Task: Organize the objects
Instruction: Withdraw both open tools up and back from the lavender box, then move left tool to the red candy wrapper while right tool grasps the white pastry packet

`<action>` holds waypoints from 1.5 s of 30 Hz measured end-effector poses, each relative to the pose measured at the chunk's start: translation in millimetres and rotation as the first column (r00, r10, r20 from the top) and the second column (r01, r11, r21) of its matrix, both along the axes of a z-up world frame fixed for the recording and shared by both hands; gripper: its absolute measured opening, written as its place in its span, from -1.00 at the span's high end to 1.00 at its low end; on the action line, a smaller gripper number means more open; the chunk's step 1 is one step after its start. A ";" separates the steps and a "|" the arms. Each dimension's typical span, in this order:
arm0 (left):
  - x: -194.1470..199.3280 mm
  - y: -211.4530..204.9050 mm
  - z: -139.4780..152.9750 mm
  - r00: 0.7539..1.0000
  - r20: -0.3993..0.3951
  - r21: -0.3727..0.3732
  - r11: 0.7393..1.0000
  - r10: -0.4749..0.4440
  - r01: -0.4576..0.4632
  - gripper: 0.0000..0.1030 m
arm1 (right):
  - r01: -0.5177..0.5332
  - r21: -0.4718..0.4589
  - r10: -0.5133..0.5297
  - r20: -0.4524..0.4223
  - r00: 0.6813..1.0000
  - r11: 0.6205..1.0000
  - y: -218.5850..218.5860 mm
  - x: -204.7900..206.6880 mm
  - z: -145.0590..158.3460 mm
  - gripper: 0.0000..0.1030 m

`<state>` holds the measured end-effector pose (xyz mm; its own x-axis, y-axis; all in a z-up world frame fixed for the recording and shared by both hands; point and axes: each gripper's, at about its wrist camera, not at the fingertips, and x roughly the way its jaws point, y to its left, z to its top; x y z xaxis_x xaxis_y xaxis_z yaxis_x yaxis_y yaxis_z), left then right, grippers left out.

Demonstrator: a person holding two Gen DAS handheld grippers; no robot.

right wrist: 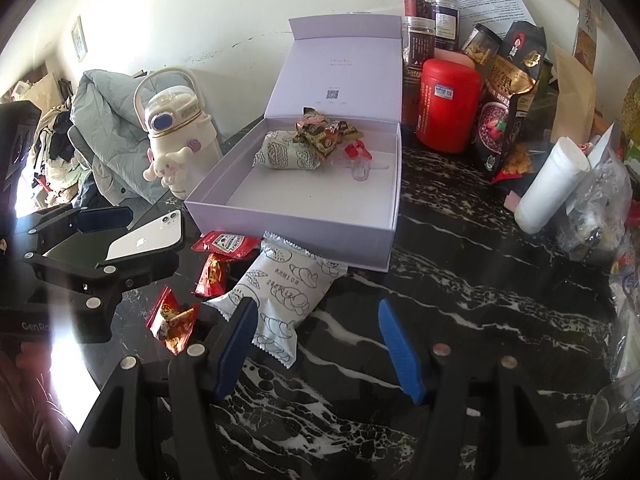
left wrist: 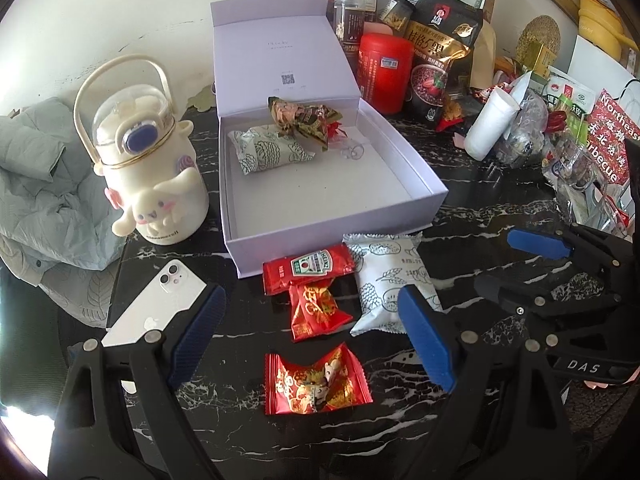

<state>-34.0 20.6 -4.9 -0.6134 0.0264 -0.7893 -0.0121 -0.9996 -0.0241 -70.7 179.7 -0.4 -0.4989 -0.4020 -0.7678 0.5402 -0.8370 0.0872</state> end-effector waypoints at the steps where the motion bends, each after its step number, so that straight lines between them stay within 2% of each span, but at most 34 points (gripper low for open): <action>1: 1.4 -0.3 -2.7 1.000 0.005 0.001 1.000 0.001 -0.001 -0.70 | -0.002 -0.002 0.002 0.003 1.000 1.000 0.1 1.0 -2.3 -0.24; 15: 17.3 -7.0 -41.9 0.996 0.090 0.029 1.000 0.004 -0.006 -0.70 | -0.010 -0.044 0.012 0.045 0.999 0.999 -6.4 9.0 -31.8 -0.26; 24: 22.4 -15.3 -59.7 0.988 0.157 0.082 0.997 -0.009 -0.004 -0.70 | -0.002 -0.102 0.010 0.080 0.997 0.995 -19.2 0.5 -35.7 -0.30; 29: 21.7 -18.0 -64.9 0.984 0.175 0.080 0.997 -0.019 0.005 -0.70 | 0.020 -0.134 -0.006 0.105 0.994 0.991 -28.8 -11.4 -37.9 -0.38; 38: 20.1 -30.3 -79.1 0.972 0.231 0.122 0.993 -0.027 -0.002 -0.70 | 0.047 -0.111 -0.030 0.151 0.988 0.993 -52.0 -29.9 -51.2 -0.39; 41: 19.1 -31.6 -81.4 0.971 0.238 0.135 0.991 -0.031 -0.001 -0.70 | 0.067 -0.083 -0.054 0.151 0.987 0.994 -55.7 -36.2 -56.0 -0.39; 45: 18.7 -29.7 -81.1 0.973 0.228 0.126 0.992 -0.029 0.000 -0.70 | 0.072 -0.092 -0.057 0.157 0.986 0.993 -53.1 -39.8 -60.6 -0.39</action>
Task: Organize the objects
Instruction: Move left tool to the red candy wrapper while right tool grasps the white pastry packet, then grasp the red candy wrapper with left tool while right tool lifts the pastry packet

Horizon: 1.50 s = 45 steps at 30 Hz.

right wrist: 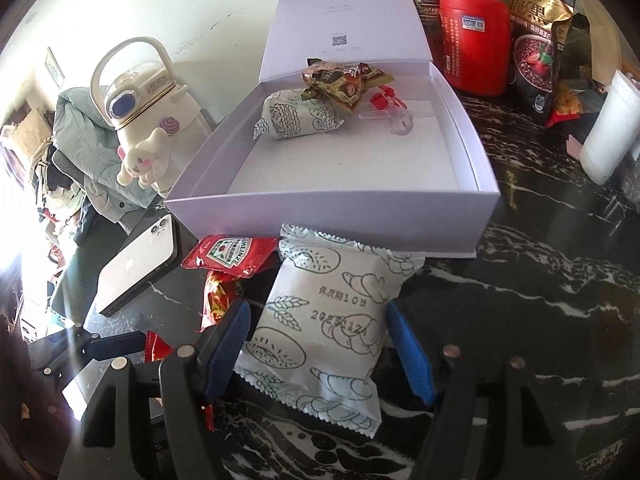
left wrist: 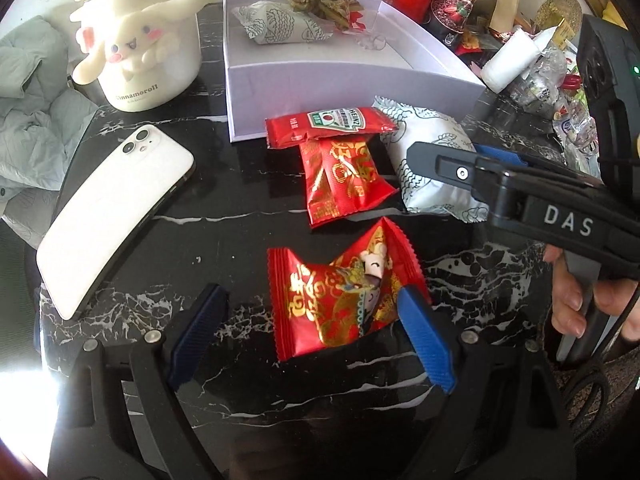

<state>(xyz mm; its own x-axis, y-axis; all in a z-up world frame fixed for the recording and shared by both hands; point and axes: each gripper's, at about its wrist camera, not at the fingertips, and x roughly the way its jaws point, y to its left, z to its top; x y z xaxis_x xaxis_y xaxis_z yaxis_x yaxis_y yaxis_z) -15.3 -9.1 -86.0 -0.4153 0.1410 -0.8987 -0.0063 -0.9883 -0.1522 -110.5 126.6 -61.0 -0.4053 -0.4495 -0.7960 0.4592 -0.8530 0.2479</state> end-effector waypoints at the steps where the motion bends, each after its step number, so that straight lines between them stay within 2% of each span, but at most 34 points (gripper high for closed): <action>1: -1.1 1.5 -0.1 1.000 -0.002 0.003 1.000 -0.003 0.003 -0.70 | -0.005 -0.002 0.005 0.000 1.000 1.000 0.9 0.1 -0.5 -0.39; 6: -2.9 8.9 -0.8 1.000 -0.008 -0.005 1.000 -0.018 0.018 -0.70 | -0.037 0.000 0.037 -0.005 0.999 0.999 5.8 5.7 -1.1 -0.30; 8: -2.9 9.4 -0.6 1.000 -0.017 0.011 1.000 -0.019 0.019 -0.70 | -0.045 -0.004 0.045 -0.004 0.999 0.999 9.8 8.0 0.2 -0.20; 11: -3.5 11.2 -0.6 0.999 -0.024 0.022 0.999 -0.023 0.024 -0.70 | -0.049 -0.002 0.049 -0.009 0.999 0.999 19.4 14.3 1.1 -0.16; 24: -4.1 25.4 -1.0 0.996 -0.032 0.007 0.996 -0.084 0.084 -0.66 | -0.075 0.043 0.075 -0.009 0.997 0.996 56.4 47.3 2.5 -0.16; 28: -3.0 35.4 -0.2 0.989 -0.038 0.024 0.990 -0.141 0.142 -0.66 | -0.086 0.051 0.087 -0.001 0.996 0.995 62.7 52.3 3.1 -0.16; 32: -1.2 44.8 1.9 0.981 -0.055 0.009 0.982 -0.187 0.188 -0.66 | -0.088 0.056 0.088 0.002 0.996 0.995 66.0 53.4 3.2 -0.20; 37: -0.5 45.8 6.2 0.980 -0.071 -0.048 0.982 -0.187 0.184 -0.66 | -0.104 0.084 0.104 0.000 0.995 0.991 61.5 55.1 -0.1 -0.30; 45: -1.4 45.9 -0.8 0.978 -0.046 -0.038 0.979 -0.204 0.203 -0.66 | -0.117 0.076 0.116 0.015 0.993 0.990 61.8 52.8 -4.2 -0.35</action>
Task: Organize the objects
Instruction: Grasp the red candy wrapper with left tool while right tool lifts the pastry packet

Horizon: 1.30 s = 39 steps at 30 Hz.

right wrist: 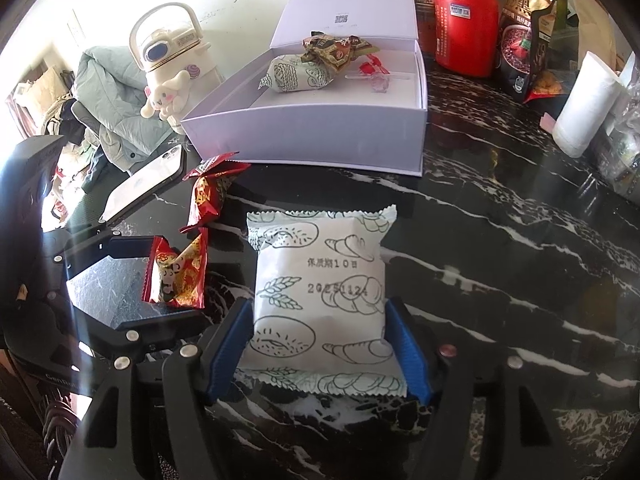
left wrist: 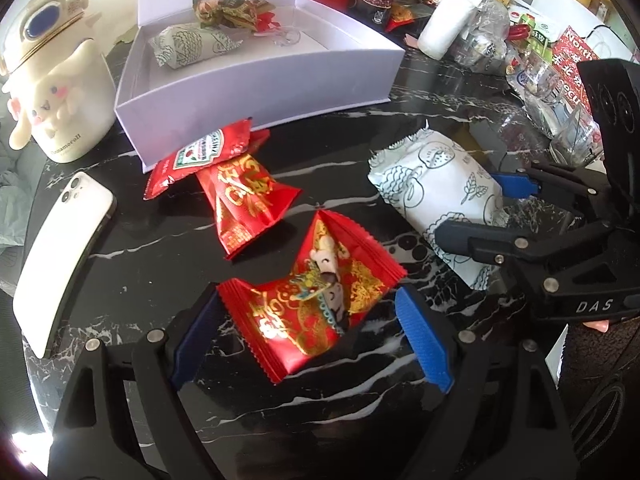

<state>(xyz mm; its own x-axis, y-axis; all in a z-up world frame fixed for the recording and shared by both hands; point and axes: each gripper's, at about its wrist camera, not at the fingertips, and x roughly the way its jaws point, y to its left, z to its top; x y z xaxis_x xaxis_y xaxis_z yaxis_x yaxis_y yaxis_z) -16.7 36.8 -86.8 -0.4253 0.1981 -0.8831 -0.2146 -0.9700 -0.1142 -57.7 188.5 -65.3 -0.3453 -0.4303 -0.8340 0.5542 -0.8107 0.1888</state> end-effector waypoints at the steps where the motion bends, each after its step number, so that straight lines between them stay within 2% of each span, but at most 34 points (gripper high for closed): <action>1: 0.2 0.9 0.2 1.000 -0.003 -0.003 1.000 -0.008 0.008 -0.66 | -0.001 0.000 0.001 0.001 1.000 1.000 0.0 0.1 -0.4 -0.36; 8: 5.1 12.8 -3.3 0.996 -0.016 -0.101 0.991 -0.088 0.086 -0.67 | -0.007 -0.006 0.007 0.014 1.000 1.000 -0.8 -1.6 -4.8 -0.39; 13: 12.4 24.8 -1.9 0.988 -0.021 -0.078 0.985 -0.155 0.153 -0.62 | -0.007 -0.010 0.007 0.016 1.000 1.000 -0.1 -1.7 -5.2 -0.40; 17: 15.8 26.0 2.4 0.985 -0.055 -0.084 0.984 -0.162 0.157 -0.27 | -0.006 -0.014 0.007 0.014 1.000 1.000 0.5 -1.8 -4.8 -0.39; 21: 17.3 25.4 4.9 0.983 -0.083 -0.086 0.984 -0.166 0.159 -0.02 | -0.009 -0.010 0.009 0.007 1.000 1.000 0.7 -0.3 -5.0 -0.40; 23: 18.5 27.1 5.7 0.980 -0.092 -0.091 0.982 -0.174 0.166 0.20 | -0.011 -0.009 0.011 0.004 1.000 1.000 1.1 0.6 -5.1 -0.40; 25: 18.8 27.2 6.3 0.979 -0.095 -0.076 0.982 -0.182 0.175 0.31 | -0.012 -0.009 0.012 0.003 1.000 1.000 2.0 1.2 -5.1 -0.40; 29: 18.9 24.6 10.3 0.975 -0.113 -0.027 0.982 -0.190 0.188 0.40 | -0.014 -0.013 0.014 -0.004 1.000 1.000 3.4 2.2 -5.2 -0.39; 36: 15.6 19.7 11.8 0.977 -0.138 0.065 0.982 -0.165 0.175 0.42 | -0.028 -0.024 0.027 -0.021 0.999 0.999 3.9 3.8 -5.3 -0.34; 39: 13.7 22.2 10.5 0.976 -0.147 0.067 0.983 -0.160 0.171 0.40 | -0.033 -0.038 0.032 -0.020 0.999 0.999 6.5 2.8 -5.8 -0.33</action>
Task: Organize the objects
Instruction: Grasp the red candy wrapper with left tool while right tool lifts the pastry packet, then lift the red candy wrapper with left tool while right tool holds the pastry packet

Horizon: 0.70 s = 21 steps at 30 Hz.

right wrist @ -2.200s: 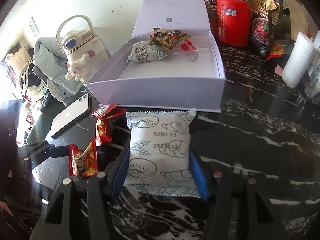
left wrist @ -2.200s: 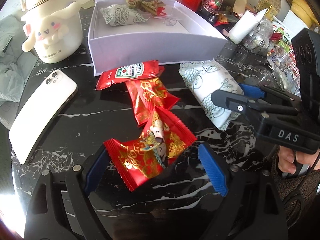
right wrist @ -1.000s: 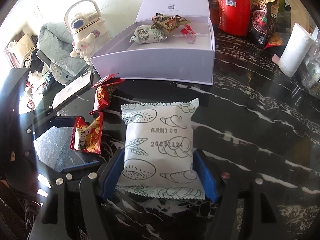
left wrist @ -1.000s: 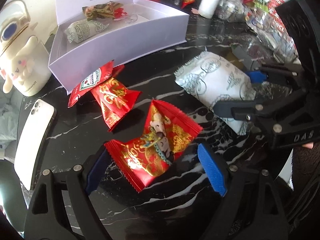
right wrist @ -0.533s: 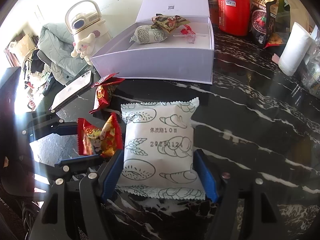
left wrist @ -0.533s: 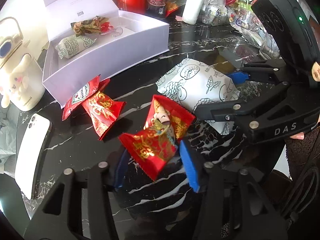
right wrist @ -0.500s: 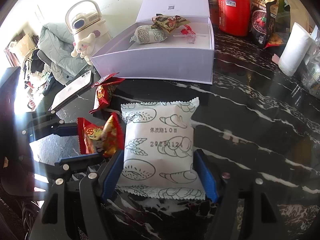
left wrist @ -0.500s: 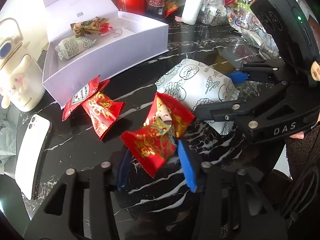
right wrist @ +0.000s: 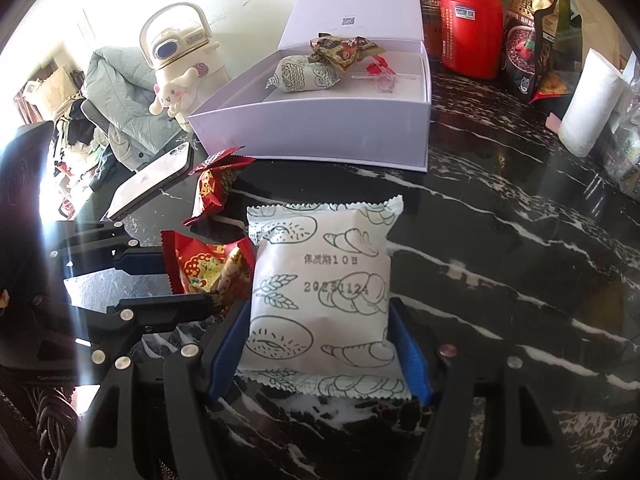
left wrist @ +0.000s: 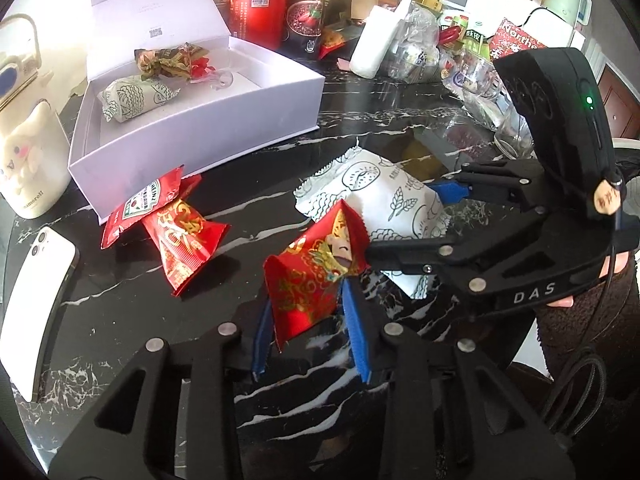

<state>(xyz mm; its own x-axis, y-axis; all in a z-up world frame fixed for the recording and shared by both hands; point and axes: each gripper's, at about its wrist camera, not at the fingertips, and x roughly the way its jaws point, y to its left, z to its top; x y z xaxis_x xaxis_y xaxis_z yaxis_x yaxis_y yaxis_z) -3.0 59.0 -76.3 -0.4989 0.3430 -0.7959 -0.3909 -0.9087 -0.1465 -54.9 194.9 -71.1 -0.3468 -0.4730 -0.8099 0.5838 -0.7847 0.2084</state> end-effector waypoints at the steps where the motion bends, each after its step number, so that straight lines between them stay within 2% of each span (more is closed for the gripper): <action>1: -0.9 1.3 -0.5 1.000 -0.004 -0.002 1.000 0.003 -0.003 0.36 | -0.002 -0.003 0.002 -0.001 1.000 1.000 0.6 0.0 -0.2 -0.33; 5: -6.7 7.6 -5.4 1.000 -0.002 -0.025 1.000 0.004 -0.004 0.20 | -0.008 0.000 0.008 -0.010 1.000 1.000 0.6 1.2 -0.5 -0.33; 9: -12.5 12.0 -9.4 1.000 0.008 -0.015 1.000 -0.008 0.008 0.16 | -0.001 -0.026 0.001 -0.001 1.000 1.000 2.9 0.0 -0.6 -0.30; 12: -16.1 9.9 -11.4 1.000 -0.008 0.006 1.000 0.004 -0.004 0.07 | -0.004 -0.024 0.004 -0.006 1.000 1.000 1.8 0.3 -0.8 -0.29; 16: -19.0 9.2 -13.1 0.999 -0.037 -0.004 1.000 0.021 -0.021 -0.07 | -0.005 -0.021 0.005 -0.007 1.000 1.000 2.3 -0.1 -0.8 -0.29; 21: -19.4 14.8 -13.0 0.998 -0.058 -0.047 0.999 0.016 -0.018 -0.08 | -0.005 -0.017 0.005 -0.013 1.000 1.000 2.9 0.5 -1.3 -0.29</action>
